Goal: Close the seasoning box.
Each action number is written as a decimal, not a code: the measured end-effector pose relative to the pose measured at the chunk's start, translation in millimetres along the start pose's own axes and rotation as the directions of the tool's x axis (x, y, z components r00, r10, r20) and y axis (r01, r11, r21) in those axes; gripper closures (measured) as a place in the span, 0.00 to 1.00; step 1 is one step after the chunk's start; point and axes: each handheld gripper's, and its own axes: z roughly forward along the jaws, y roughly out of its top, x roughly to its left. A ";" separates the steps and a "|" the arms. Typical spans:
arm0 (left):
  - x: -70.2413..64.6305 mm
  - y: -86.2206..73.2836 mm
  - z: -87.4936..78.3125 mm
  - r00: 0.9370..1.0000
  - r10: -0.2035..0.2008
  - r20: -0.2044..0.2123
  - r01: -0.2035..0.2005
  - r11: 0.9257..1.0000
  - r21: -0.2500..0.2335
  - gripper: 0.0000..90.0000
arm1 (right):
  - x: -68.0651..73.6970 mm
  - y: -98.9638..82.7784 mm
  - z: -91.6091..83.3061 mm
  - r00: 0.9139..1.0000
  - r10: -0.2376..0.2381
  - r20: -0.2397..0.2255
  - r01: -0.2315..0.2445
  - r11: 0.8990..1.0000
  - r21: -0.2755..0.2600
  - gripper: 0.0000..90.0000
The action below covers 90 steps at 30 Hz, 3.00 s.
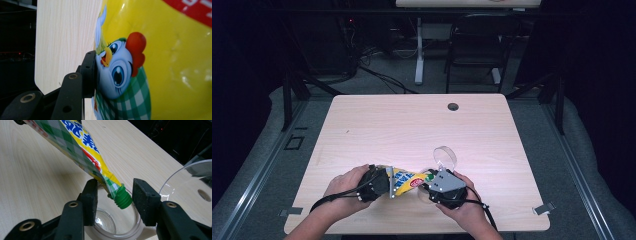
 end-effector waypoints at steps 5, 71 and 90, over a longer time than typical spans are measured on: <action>0.1 2.2 -1.1 1.000 0.023 -0.021 -0.023 1.000 0.016 0.66 | 0.7 -1.5 0.6 1.000 -0.003 0.007 0.003 1.000 0.004 0.67; -9.0 24.8 -19.1 0.927 0.276 -0.252 -0.236 0.955 0.181 0.68 | 8.4 -13.1 7.4 0.999 0.053 -0.004 -0.053 0.998 -0.038 0.78; -11.1 30.7 -22.5 0.883 0.355 -0.307 -0.296 0.929 0.221 0.68 | 5.1 -16.0 8.4 0.994 0.109 -0.025 -0.110 0.993 -0.047 0.78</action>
